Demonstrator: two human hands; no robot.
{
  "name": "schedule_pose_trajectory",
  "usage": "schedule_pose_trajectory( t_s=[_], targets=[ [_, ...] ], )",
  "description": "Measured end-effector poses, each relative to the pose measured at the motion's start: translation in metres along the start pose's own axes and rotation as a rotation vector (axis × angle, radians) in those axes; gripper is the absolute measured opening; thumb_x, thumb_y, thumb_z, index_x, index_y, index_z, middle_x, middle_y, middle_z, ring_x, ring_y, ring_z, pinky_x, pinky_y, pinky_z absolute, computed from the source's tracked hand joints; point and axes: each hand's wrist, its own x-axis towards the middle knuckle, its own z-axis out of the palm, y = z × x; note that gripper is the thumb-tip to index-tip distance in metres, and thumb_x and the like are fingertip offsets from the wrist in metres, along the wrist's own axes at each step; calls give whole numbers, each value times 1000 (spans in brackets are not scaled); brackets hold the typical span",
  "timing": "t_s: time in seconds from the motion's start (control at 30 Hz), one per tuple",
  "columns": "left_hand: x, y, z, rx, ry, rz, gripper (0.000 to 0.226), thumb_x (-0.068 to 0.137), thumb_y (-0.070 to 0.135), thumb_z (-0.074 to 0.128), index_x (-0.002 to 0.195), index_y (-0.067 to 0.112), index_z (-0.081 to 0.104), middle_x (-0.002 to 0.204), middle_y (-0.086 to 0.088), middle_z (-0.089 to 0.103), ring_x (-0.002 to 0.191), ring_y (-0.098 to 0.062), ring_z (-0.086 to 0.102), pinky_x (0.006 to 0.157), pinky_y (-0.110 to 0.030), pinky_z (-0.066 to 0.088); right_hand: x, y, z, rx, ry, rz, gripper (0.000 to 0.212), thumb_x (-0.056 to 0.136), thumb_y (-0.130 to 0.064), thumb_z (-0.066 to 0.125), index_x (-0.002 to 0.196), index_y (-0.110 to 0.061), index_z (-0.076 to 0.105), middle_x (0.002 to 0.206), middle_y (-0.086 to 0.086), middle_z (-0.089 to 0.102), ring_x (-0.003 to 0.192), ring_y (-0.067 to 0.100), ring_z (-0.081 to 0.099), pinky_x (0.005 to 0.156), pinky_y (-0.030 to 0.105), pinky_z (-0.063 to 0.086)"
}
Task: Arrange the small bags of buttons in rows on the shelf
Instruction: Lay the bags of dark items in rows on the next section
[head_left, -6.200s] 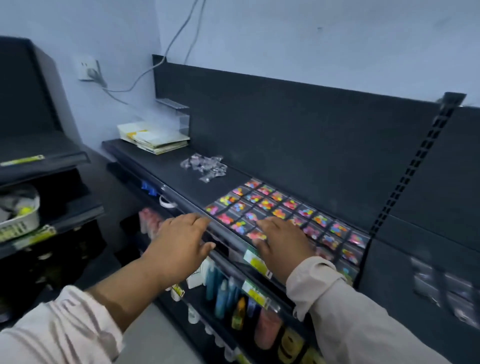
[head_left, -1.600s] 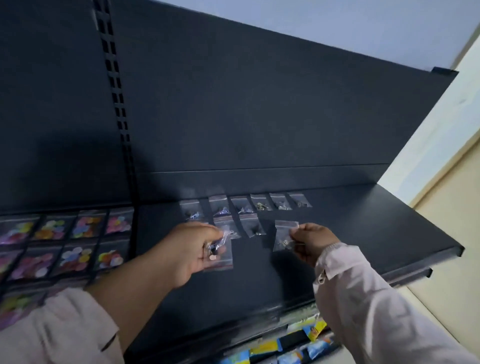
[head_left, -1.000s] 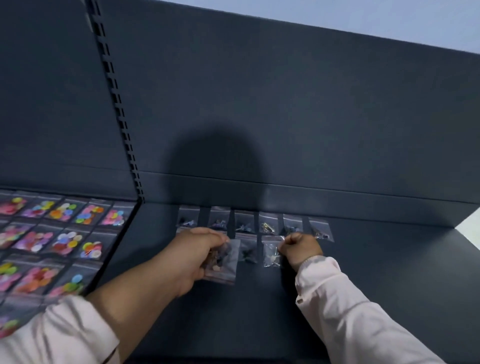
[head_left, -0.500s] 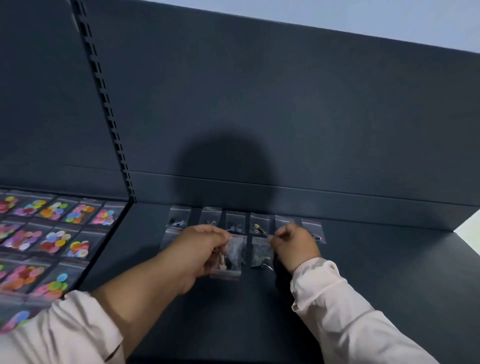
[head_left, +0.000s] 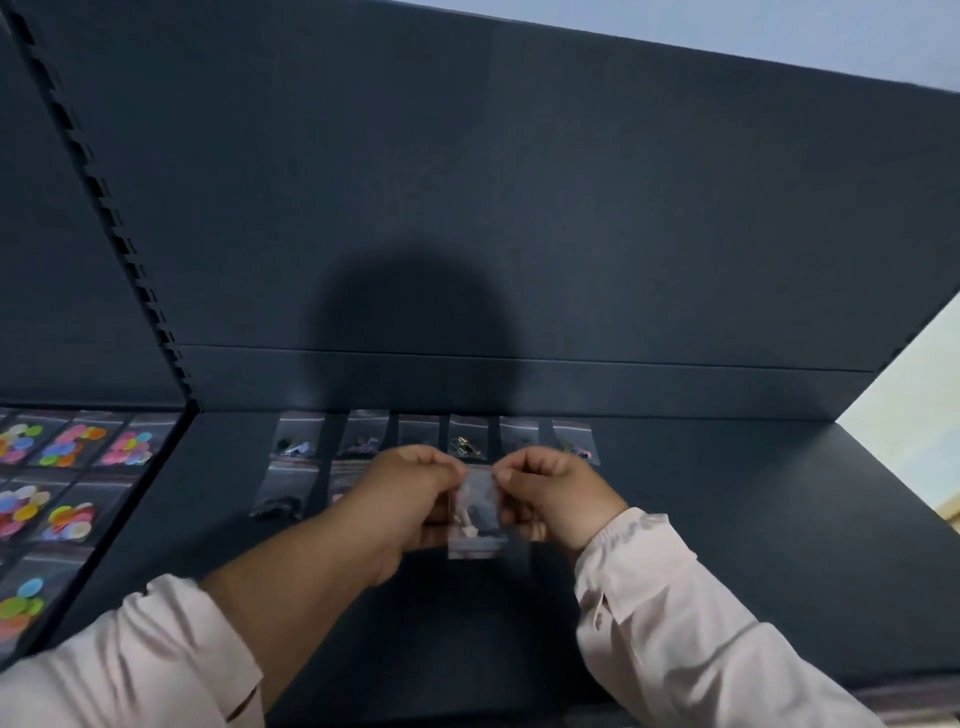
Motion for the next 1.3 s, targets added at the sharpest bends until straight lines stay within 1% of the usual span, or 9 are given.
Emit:
schedule_pose_trajectory(
  t_s=[0.07, 0.2, 0.3, 0.4, 0.53, 0.63, 0.77, 0.9, 1.3],
  targets=[
    [2, 1, 2, -21, -3, -26, 14, 94, 10, 51, 85, 11, 62, 75, -8, 68, 68, -21, 66, 55, -31, 54, -3, 3, -9, -96, 64, -128, 32, 89, 5, 49, 88, -25, 59, 84, -1, 63, 60, 5, 57, 49, 15, 43],
    [11, 1, 14, -85, -3, -124, 10, 95, 12, 49, 91, 13, 58, 79, -8, 65, 67, -20, 63, 49, -28, 49, -14, 17, -26, -413, 49, -425, 69, 72, 16, 60, 107, -43, 53, 117, -10, 51, 96, -5, 52, 85, 3, 39],
    [12, 0, 25, -164, -67, -217, 15, 97, 14, 44, 93, 11, 58, 80, -8, 63, 65, -18, 59, 42, -22, 48, -16, 24, -26, -424, 1, -481, 64, 67, 7, 73, 103, -42, 57, 126, -8, 47, 111, -17, 43, 94, 0, 29],
    [13, -1, 33, -195, -112, -256, 20, 98, 15, 43, 90, 7, 59, 72, -8, 60, 55, -15, 59, 41, -19, 49, -15, 23, -27, -209, 79, -476, 29, 76, 5, 68, 89, -21, 71, 98, -6, 64, 86, -8, 60, 78, 5, 41],
    [14, -4, 36, 77, -5, -161, 12, 96, 19, 48, 97, 13, 58, 72, -5, 61, 52, -14, 56, 43, -19, 42, -2, 24, -43, -69, 232, -239, 17, 86, -1, 61, 73, -12, 65, 49, -10, 57, 42, 0, 44, 43, 13, 36],
    [19, -11, 32, 385, 97, 59, 11, 94, 16, 49, 90, 19, 59, 80, -3, 63, 61, -15, 56, 53, -24, 42, 11, 31, -52, -140, 289, -98, 10, 85, -5, 63, 80, -13, 65, 65, -2, 59, 47, 1, 49, 48, 15, 41],
    [29, -27, 19, 924, 173, 442, 13, 93, 21, 51, 97, 27, 61, 101, 4, 62, 91, -13, 58, 82, -29, 48, 14, 38, -57, -698, 471, -170, 33, 84, -17, 64, 116, -17, 61, 109, 3, 57, 98, 17, 59, 90, 20, 41],
    [34, -38, 14, 1286, 157, 680, 27, 93, 23, 47, 117, 22, 60, 121, 5, 56, 111, -16, 47, 94, -27, 37, 3, 48, -47, -937, 333, -339, 23, 86, -15, 58, 107, -18, 66, 115, 4, 58, 107, 22, 53, 91, 22, 39],
    [32, -46, 15, 1516, -44, 618, 45, 98, 28, 37, 143, 25, 33, 153, 5, 27, 139, -16, 24, 111, -34, 15, 22, 72, -40, -1128, 215, -549, 25, 73, -24, 55, 91, -24, 73, 100, -5, 71, 84, 24, 65, 79, 26, 52]
  ],
)
